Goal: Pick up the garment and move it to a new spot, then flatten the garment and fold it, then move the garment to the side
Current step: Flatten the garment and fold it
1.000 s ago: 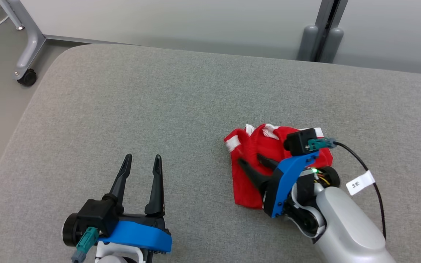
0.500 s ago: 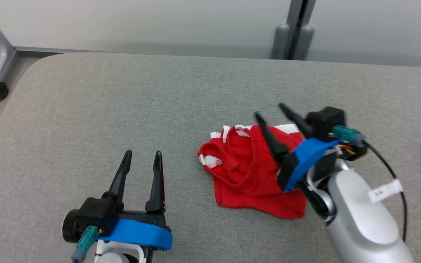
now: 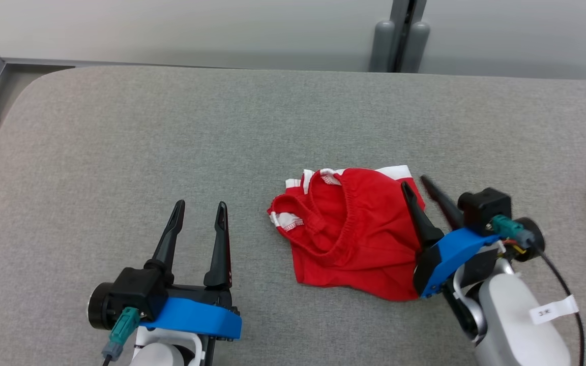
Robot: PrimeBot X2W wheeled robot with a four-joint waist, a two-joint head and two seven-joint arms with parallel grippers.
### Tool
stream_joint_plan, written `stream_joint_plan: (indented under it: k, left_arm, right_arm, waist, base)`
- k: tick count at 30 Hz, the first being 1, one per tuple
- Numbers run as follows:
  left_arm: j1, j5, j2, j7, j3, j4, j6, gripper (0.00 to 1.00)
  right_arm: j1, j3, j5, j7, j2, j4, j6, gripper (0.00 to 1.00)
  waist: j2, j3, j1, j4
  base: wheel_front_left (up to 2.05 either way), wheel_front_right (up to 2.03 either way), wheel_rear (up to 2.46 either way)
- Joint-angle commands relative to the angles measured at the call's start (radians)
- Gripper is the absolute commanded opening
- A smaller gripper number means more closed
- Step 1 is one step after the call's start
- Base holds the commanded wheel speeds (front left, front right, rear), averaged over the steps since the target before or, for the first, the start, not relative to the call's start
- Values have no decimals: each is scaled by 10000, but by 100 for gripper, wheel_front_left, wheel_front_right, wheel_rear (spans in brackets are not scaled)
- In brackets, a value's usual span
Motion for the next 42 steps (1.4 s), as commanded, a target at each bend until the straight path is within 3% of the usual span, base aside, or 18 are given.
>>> stream_joint_plan:
  k: [1, 8, 14, 27, 34, 35, 36, 37, 38, 39, 41, 42]
  left_arm:
    - [-165, -13, 42, -55, 17, 27, -9, 100]
    - [-254, -61, 42, -115, 63, 124, 2, 100]
    - [-291, -86, -10, -191, 30, 194, 24, 100]
    - [-287, -143, 32, -293, 85, 207, 89, 100]
    - [-262, -159, 62, -303, 35, 287, 77, 100]
    - [-251, -150, 82, -294, 25, 296, 65, 100]
    - [-258, -139, 97, -290, 7, 311, 50, 100]
    - [-276, -119, 101, -282, -11, 317, 46, 100]
    - [-276, -119, 101, -282, -11, 317, 46, 100]
    - [-297, -95, 100, -284, -39, 309, 36, 100]
    - [-364, -61, 129, -289, -78, 284, -4, 100]
    - [-383, -57, 122, -293, -111, 268, -16, 100]
  right_arm:
    - [57, 154, 95, -91, 5, 218, 1, 0]
    - [-613, 1117, 180, -57, 0, 2105, 1, 0]
    - [-1232, 2177, 930, -231, 1, 3247, 1, 0]
    - [-1939, 4626, 1977, -575, 0, 3845, 1, 0]
    - [-2085, 4913, 1890, -1239, 2, 3843, 1, 0]
    - [-2085, 4888, 1888, -1406, 1, 3763, 1, 6]
    - [-2075, 4821, 1848, -1573, 1, 3689, 1, 24]
    - [-2061, 4744, 1788, -1736, -1, 3619, 1, 32]
    - [-2061, 4744, 1788, -1736, -1, 3619, 1, 32]
    - [-2018, 4656, 1736, -1859, -1, 3549, 1, 47]
    - [-1867, 4381, 1633, -2080, -2, 3335, 1, 100]
    - [-1786, 4208, 1554, -2166, -2, 3243, 1, 100]
  waist:
    - [0, 64, 0, 100]
    - [0, 201, 0, 517]
    - [0, 237, 0, 847]
    - [0, 295, 0, 963]
    - [0, 238, 0, 783]
    - [0, 211, 0, 735]
    - [0, 178, 0, 687]
    - [0, 139, 0, 631]
    - [0, 139, 0, 631]
    - [0, 96, 0, 574]
    - [0, 4, 0, 440]
    - [0, -45, 0, 367]
  base:
    - [0, 0, 0]
    - [0, 0, 0]
    - [0, 0, 0]
    - [0, 0, 0]
    - [0, 0, 0]
    - [0, 0, 0]
    - [0, 0, 0]
    - [0, 0, 0]
    - [0, 0, 0]
    - [0, 0, 0]
    - [0, 0, 0]
    - [0, 0, 0]
